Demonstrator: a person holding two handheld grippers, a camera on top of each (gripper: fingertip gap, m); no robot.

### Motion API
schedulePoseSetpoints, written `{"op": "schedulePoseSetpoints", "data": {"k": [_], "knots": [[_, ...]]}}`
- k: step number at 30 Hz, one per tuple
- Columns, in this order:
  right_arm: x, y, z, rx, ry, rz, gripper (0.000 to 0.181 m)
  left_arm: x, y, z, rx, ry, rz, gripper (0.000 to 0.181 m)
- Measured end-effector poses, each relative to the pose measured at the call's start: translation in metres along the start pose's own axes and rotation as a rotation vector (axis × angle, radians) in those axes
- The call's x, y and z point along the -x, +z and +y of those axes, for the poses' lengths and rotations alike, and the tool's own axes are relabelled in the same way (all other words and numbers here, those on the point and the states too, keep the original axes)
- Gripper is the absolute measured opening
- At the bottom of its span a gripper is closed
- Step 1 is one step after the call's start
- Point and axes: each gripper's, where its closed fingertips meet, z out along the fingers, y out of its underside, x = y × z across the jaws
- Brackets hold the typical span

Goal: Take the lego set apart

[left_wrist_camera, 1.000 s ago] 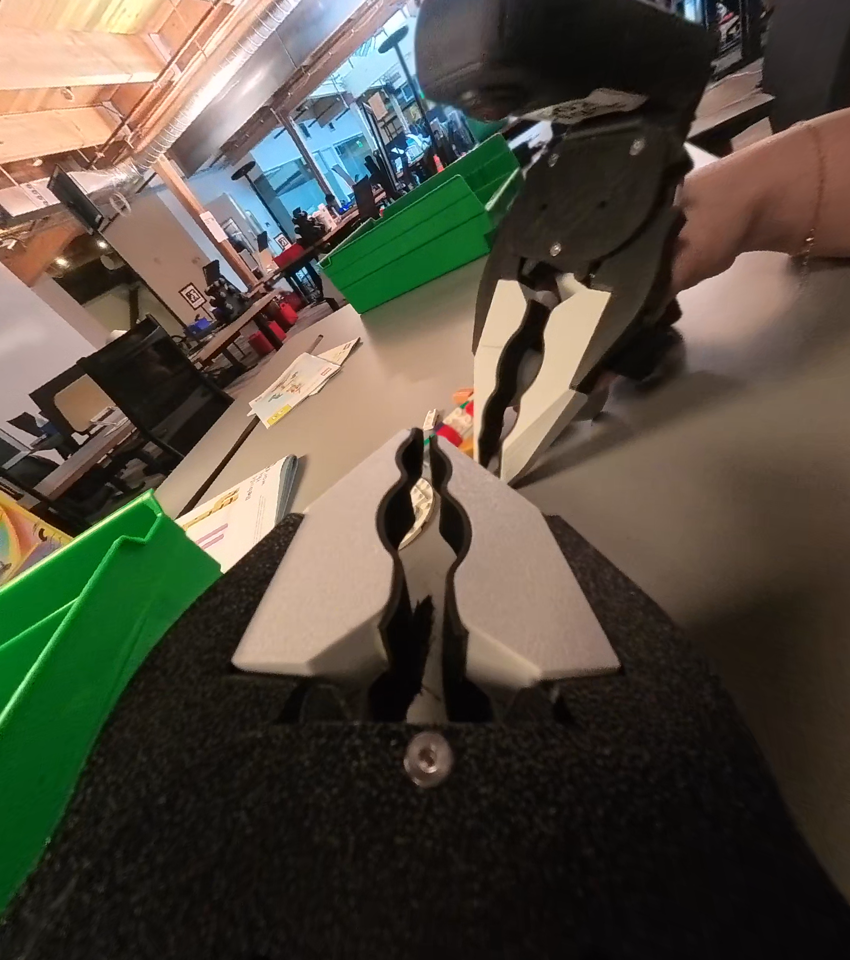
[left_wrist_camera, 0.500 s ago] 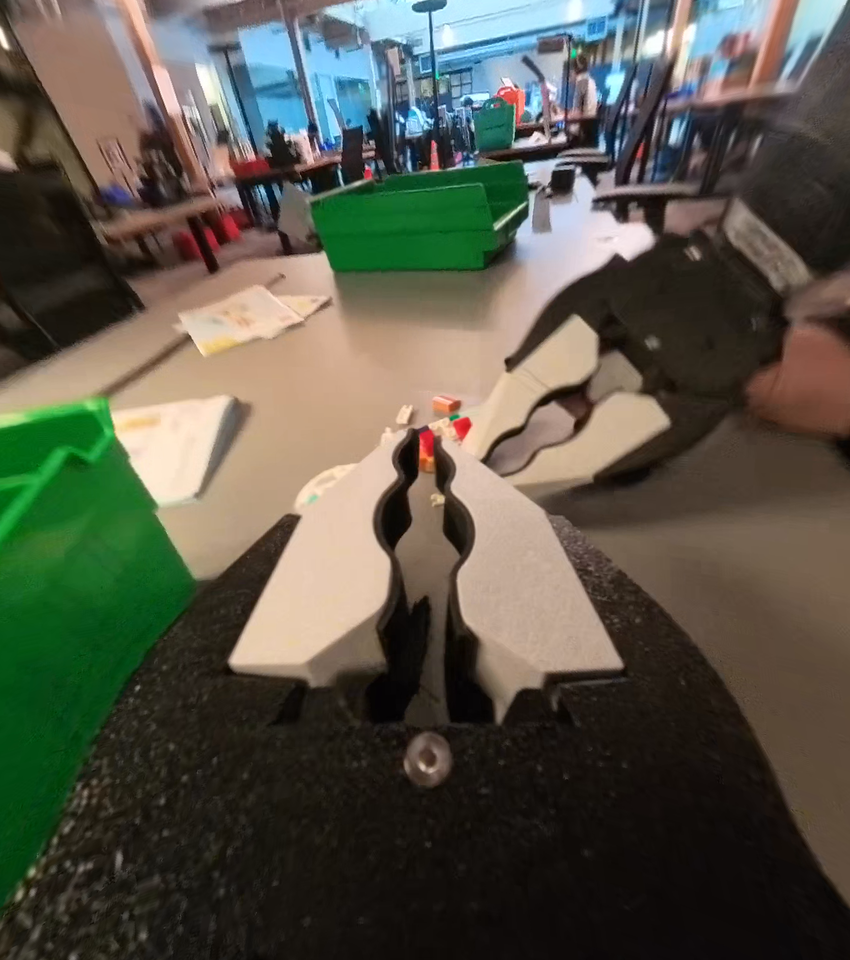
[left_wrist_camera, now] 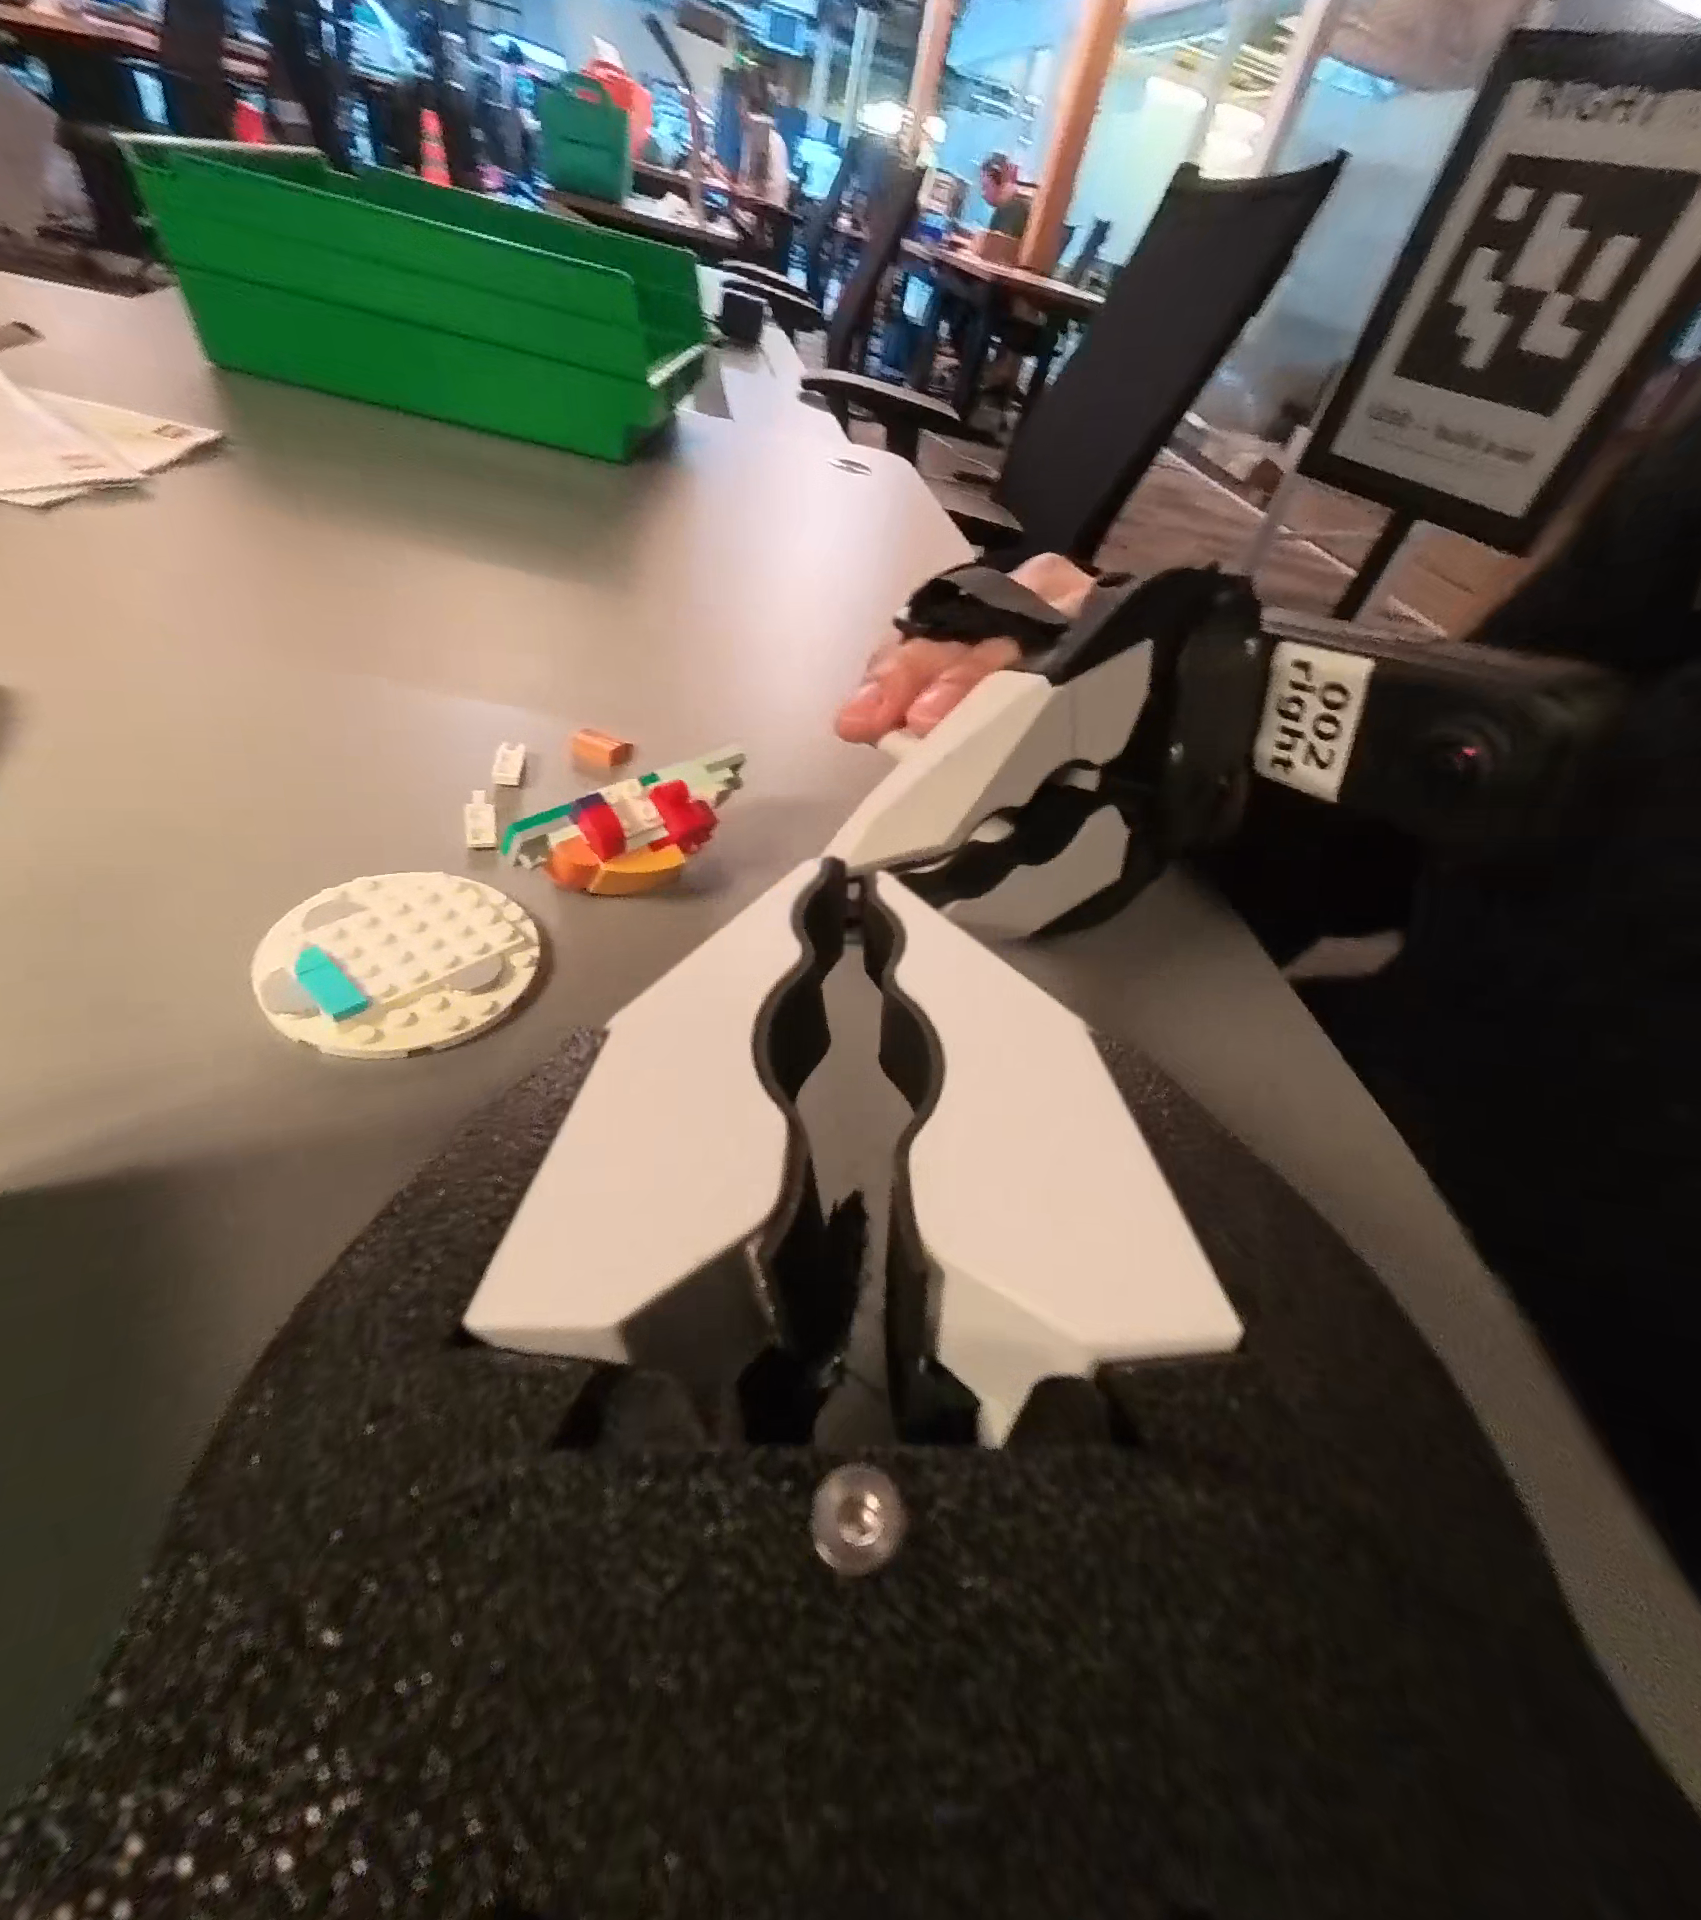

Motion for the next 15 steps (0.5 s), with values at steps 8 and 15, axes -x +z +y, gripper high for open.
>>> {"op": "schedulePoseSetpoints", "data": {"k": [8, 15], "knots": [[-0.002, -0.005, -0.01, -0.066, 0.026, -0.003, 0.006, 0.001, -0.005, 0.002, 0.011, -0.008, 0.026, 0.013], [-0.003, -0.007, -0.015, -0.098, 0.038, -0.006, 0.006, -0.008, -0.005, 0.003, 0.014, -0.012, 0.084, 0.006]]}}
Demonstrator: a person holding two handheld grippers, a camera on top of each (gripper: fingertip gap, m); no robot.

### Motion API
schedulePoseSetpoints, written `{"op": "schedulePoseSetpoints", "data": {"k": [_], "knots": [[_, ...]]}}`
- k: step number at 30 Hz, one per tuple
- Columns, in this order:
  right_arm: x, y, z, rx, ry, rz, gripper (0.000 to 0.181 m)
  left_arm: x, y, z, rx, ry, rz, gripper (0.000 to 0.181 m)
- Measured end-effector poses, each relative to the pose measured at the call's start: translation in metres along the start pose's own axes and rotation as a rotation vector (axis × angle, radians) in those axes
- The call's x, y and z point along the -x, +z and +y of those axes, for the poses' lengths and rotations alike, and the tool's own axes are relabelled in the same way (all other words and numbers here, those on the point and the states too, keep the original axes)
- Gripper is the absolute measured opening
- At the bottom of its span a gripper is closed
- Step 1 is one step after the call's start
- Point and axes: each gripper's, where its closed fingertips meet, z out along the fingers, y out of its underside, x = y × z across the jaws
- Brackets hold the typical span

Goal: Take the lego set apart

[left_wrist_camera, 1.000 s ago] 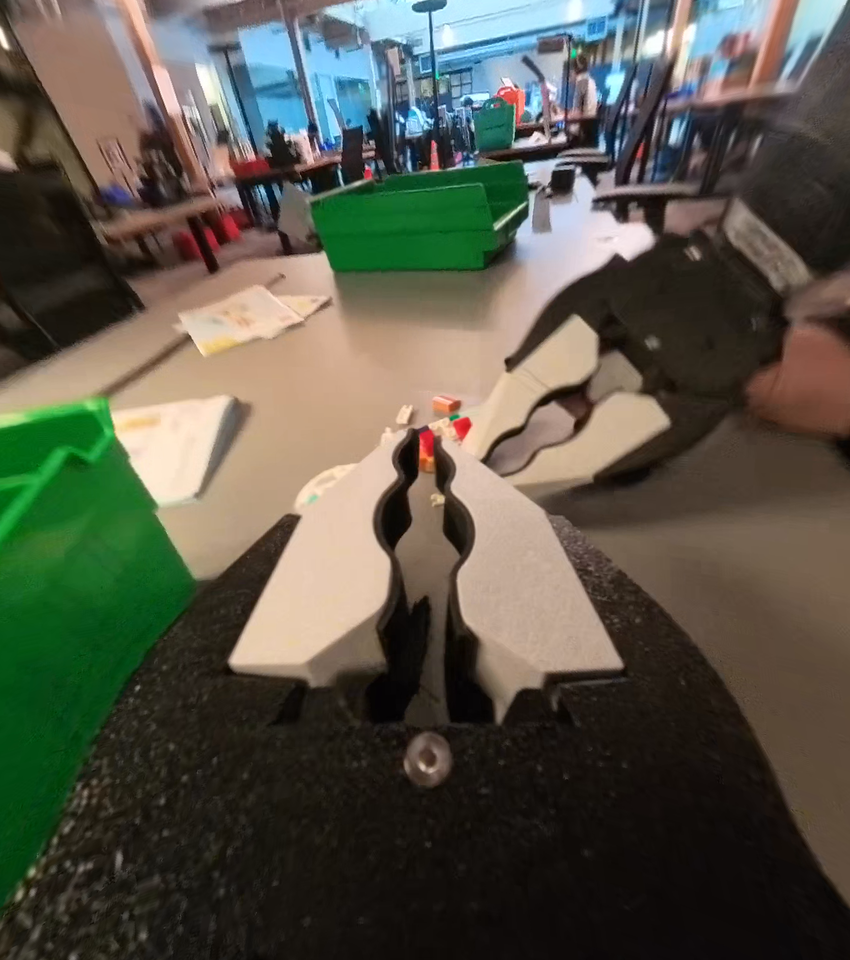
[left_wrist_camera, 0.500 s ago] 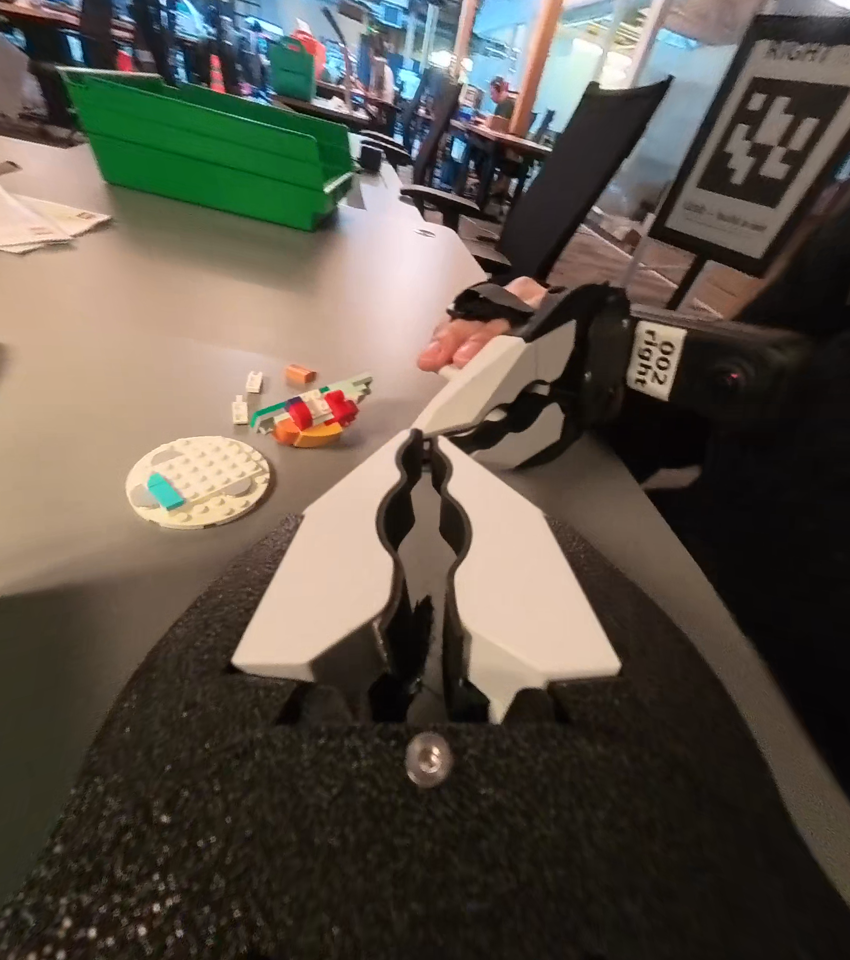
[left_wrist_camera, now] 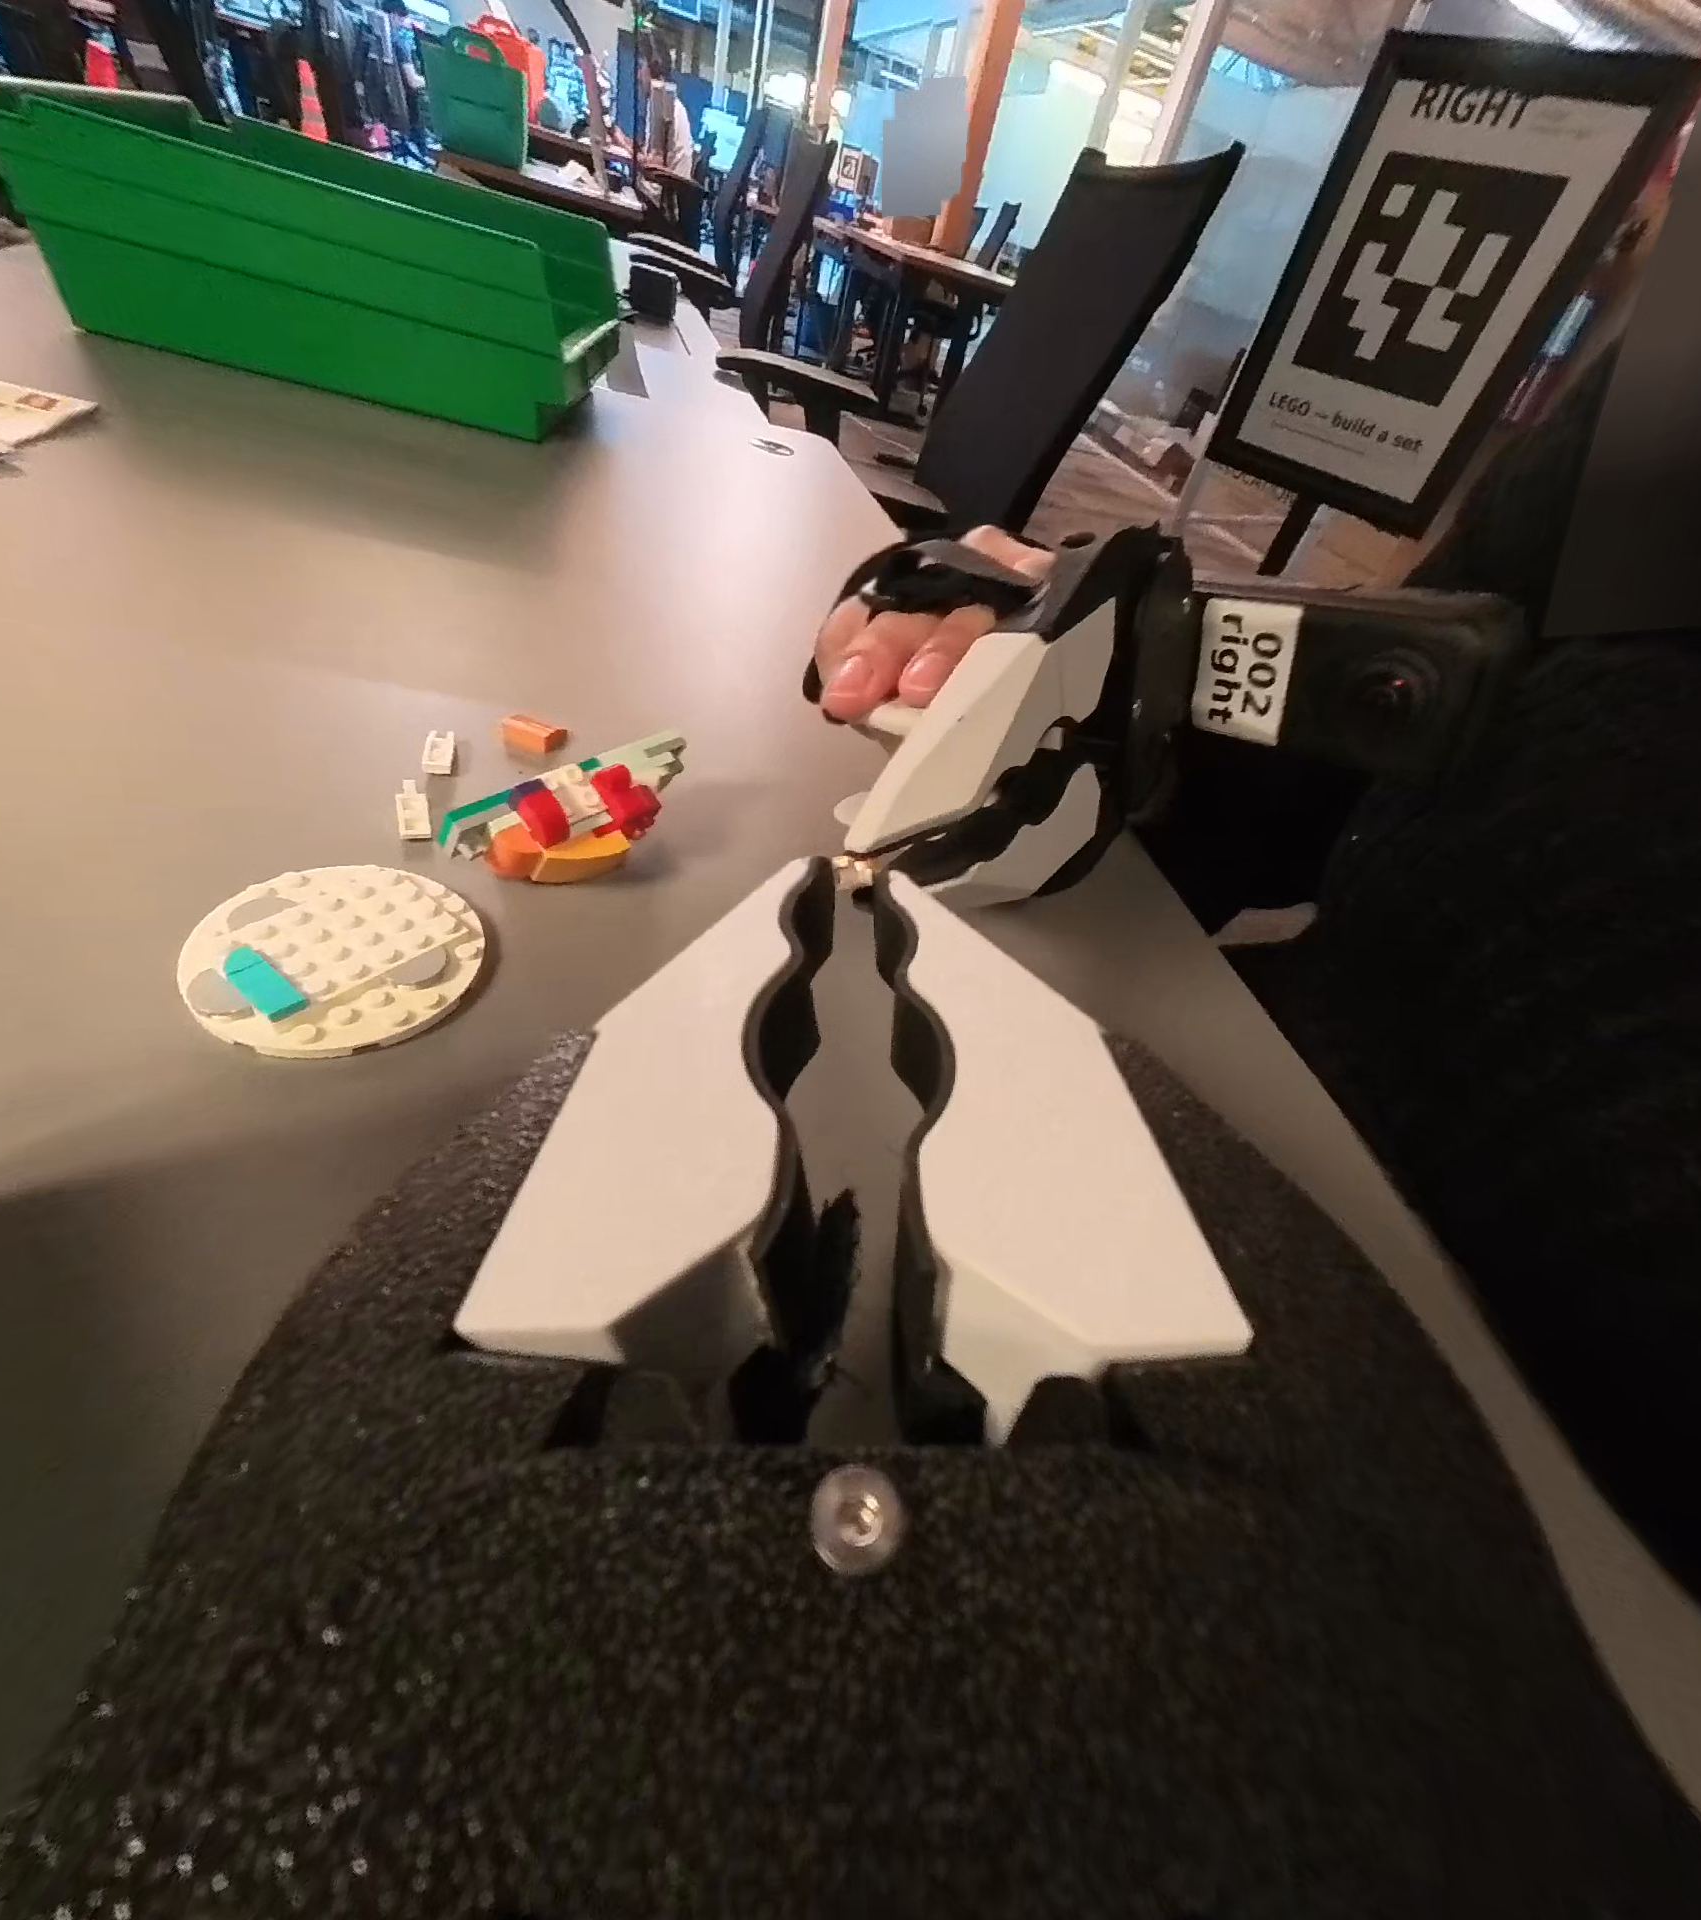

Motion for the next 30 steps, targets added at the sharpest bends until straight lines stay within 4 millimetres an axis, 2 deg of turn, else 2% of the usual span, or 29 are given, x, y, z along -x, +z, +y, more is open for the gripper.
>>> {"op": "schedulePoseSetpoints", "data": {"k": [4, 13, 16, 19, 22, 25, 30], "knots": [[-0.001, -0.001, -0.003, -0.018, 0.005, 0.003, 0.006, -0.004, -0.001, -0.001, -0.015, -0.052, 0.048, 0.005], [0.001, -0.001, -0.002, -0.005, 0.018, -0.011, 0.007, -0.004, 0.0, 0.002, 0.009, -0.02, 0.034, 0.002], [0.003, 0.002, 0.005, 0.042, 0.145, -0.042, 0.01, 0.003, 0.0, 0.003, 0.026, 0.109, -0.053, 0.002], [0.016, 0.004, 0.017, 0.106, 0.333, -0.164, 0.022, 0.007, 0.001, 0.009, 0.079, 0.275, -0.124, 0.001], [0.028, 0.004, 0.021, 0.125, 0.444, -0.267, 0.021, 0.006, 0.004, 0.02, 0.151, 0.432, -0.145, 0.001], [0.036, 0.002, 0.015, 0.102, 0.494, -0.33, 0.008, 0.004, 0.008, 0.031, 0.217, 0.536, -0.143, 0.002], [0.046, -0.003, 0.019, 0.143, 0.517, -0.441, 0.006, 0.004, 0.013, 0.041, 0.297, 0.7, -0.179, 0.001]]}}
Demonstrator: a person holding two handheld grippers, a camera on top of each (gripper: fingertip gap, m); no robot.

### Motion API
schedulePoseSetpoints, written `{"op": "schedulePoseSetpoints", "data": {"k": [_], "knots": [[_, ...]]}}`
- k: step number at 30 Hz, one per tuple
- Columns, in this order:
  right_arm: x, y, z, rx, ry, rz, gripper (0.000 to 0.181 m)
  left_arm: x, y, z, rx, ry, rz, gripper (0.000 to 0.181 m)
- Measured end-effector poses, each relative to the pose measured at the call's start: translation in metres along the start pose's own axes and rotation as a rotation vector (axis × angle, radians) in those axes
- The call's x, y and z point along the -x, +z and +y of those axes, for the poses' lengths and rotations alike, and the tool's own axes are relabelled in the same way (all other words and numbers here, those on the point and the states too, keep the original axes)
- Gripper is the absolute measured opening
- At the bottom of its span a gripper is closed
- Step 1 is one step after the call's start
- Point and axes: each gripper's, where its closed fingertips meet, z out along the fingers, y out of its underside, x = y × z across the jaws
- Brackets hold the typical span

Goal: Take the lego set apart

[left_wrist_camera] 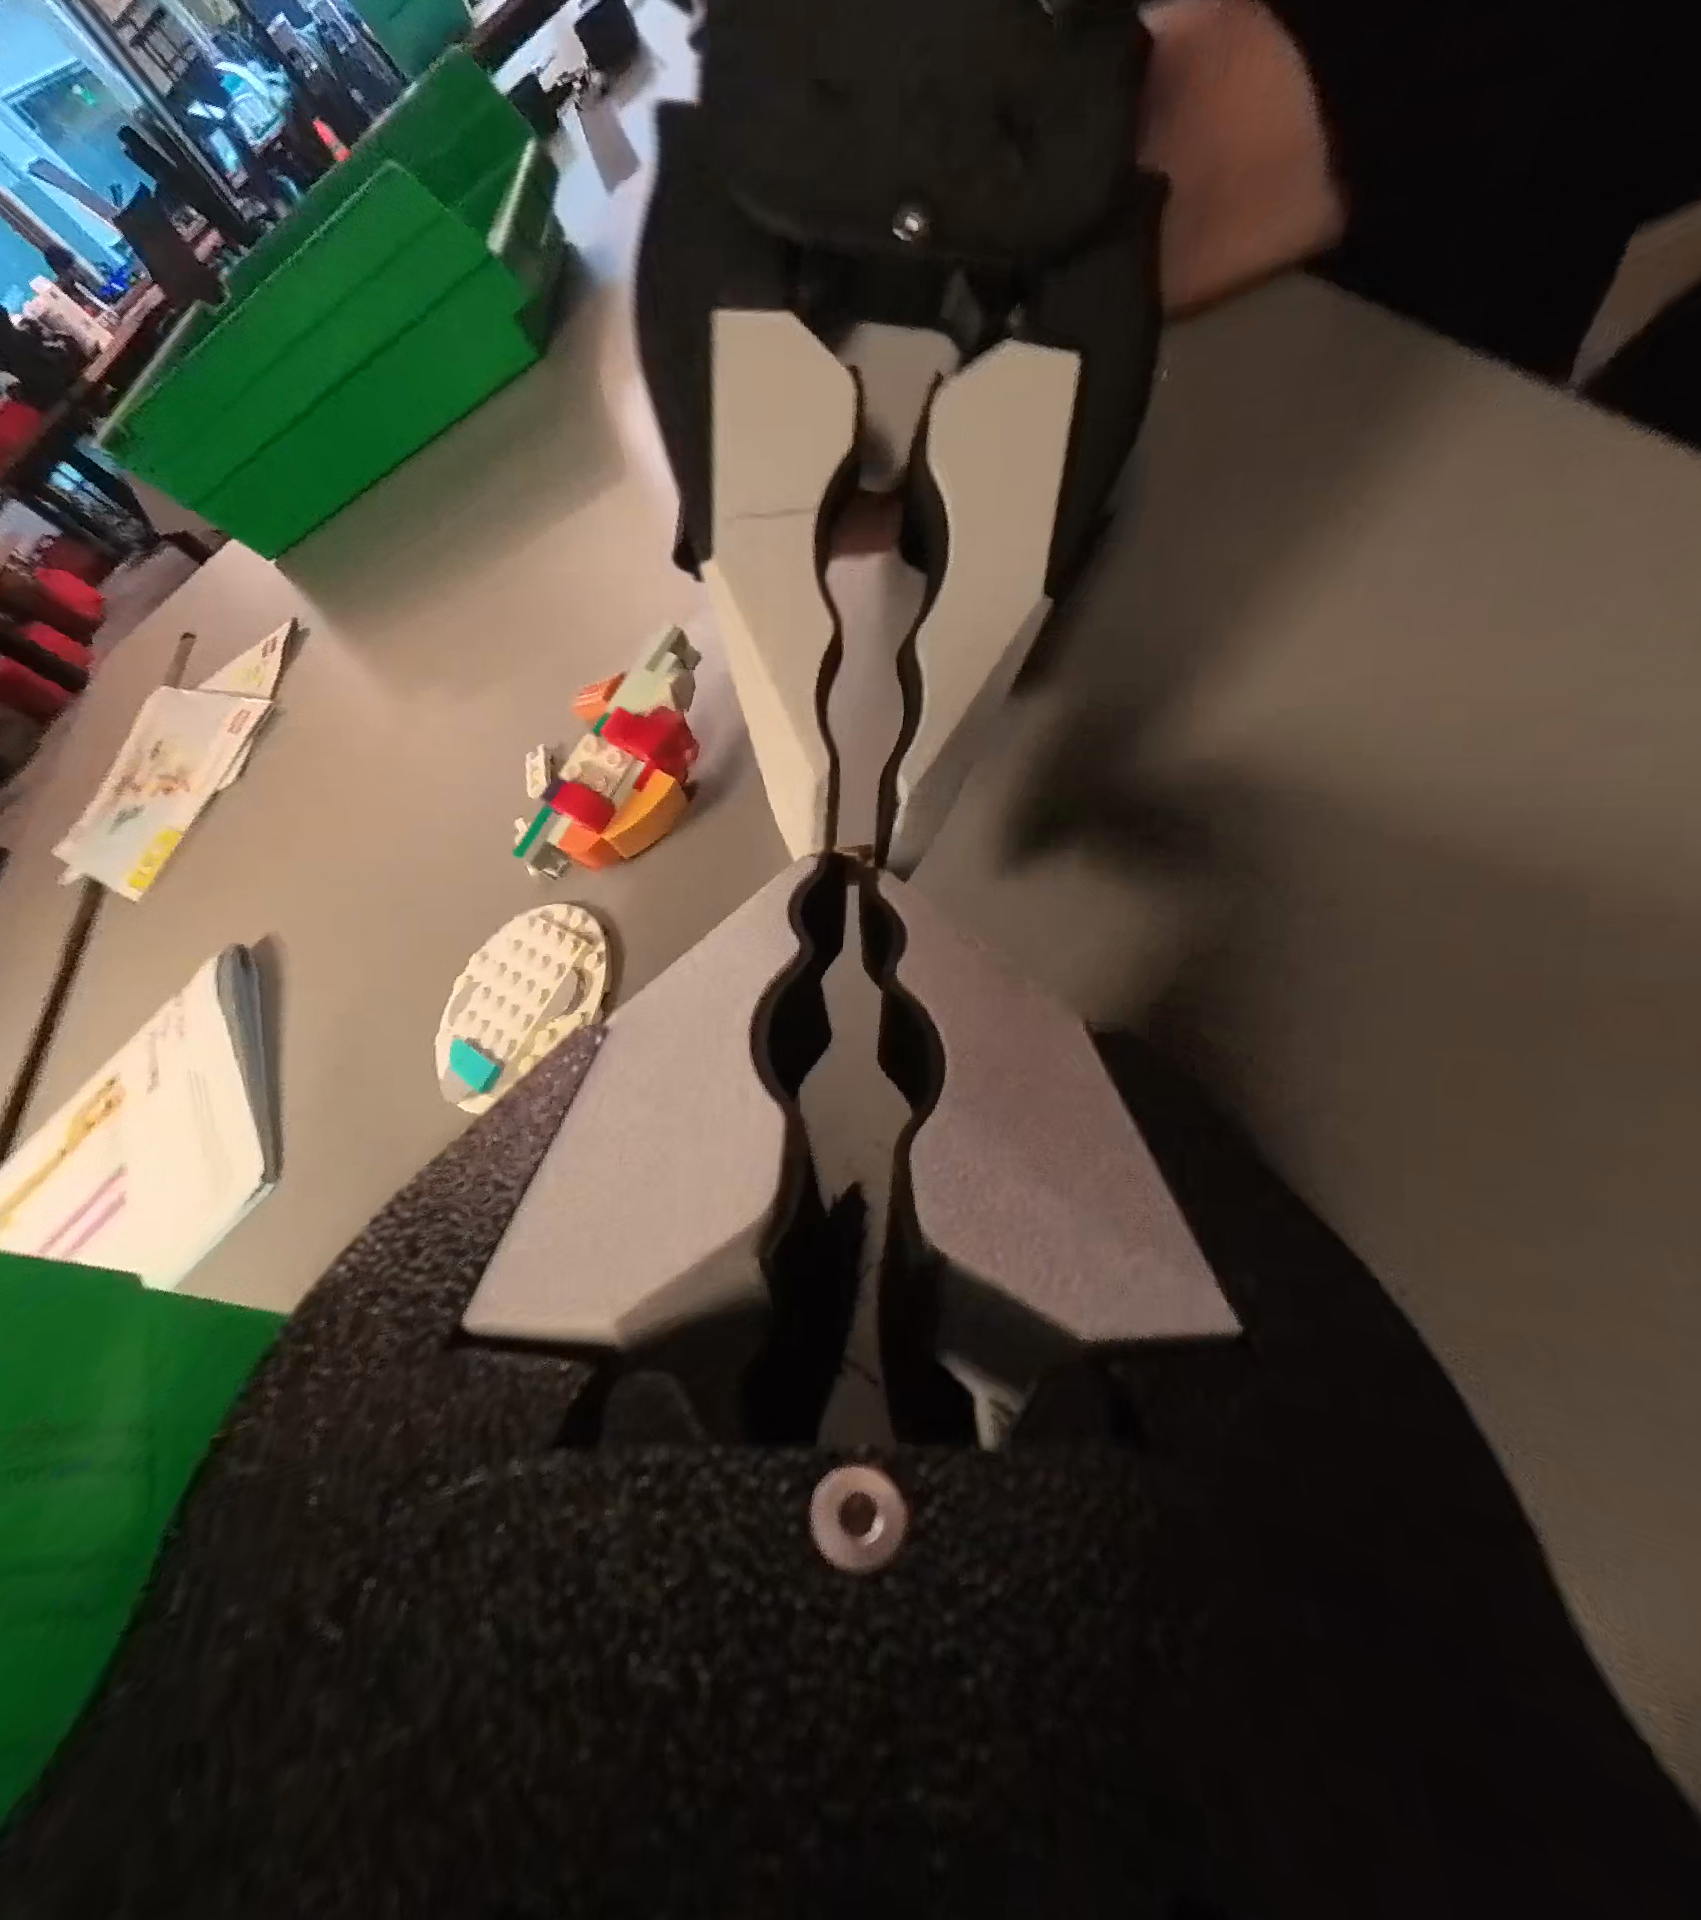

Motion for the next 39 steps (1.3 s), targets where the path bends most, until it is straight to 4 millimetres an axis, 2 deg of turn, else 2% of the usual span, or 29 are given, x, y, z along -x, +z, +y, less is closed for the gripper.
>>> {"op": "schedulePoseSetpoints", "data": {"k": [4, 6, 11, 14, 18, 24, 29, 33, 35, 39], "knots": [[0.003, 0.003, 0.009, 0.083, 0.006, -0.064, 0.006, -0.002, 0.005, 0.008, 0.089, 0.121, -0.04, 0.001], [-0.001, 0.006, 0.011, 0.107, 0.032, -0.054, 0.006, 0.003, 0.005, 0.011, 0.106, 0.089, -0.066, 0.001], [-0.03, 0.009, 0.002, 0.106, 0.02, 0.153, 0.006, 0.03, -0.006, 0.009, 0.055, -0.068, -0.159, 0.001], [-0.044, 0.007, -0.004, 0.122, -0.108, 0.313, 0.006, 0.04, -0.011, 0.006, 0.003, -0.208, -0.183, 0.001], [-0.054, 0.003, -0.01, 0.185, -0.388, 0.491, 0.006, 0.047, -0.014, 0.0, -0.084, -0.428, -0.147, 0.0], [-0.06, -0.005, -0.021, 0.226, -0.735, 0.644, 0.006, 0.049, -0.018, -0.01, -0.207, -0.661, -0.066, 0.0], [-0.058, -0.004, -0.017, 0.212, -0.722, 0.612, 0.006, 0.047, -0.015, -0.009, -0.186, -0.638, -0.08, 0.001], [-0.057, -0.003, -0.012, 0.237, -0.745, 0.6, 0.006, 0.037, -0.007, -0.006, -0.107, -0.578, -0.073, 0.02], [-0.054, -0.002, -0.013, 0.225, -0.754, 0.592, 0.006, 0.041, -0.008, -0.005, -0.099, -0.562, -0.109, 0.007], [-0.053, -0.001, -0.014, 0.222, -0.768, 0.586, 0.006, 0.041, -0.009, -0.004, -0.095, -0.586, -0.097, 0.005]]}}
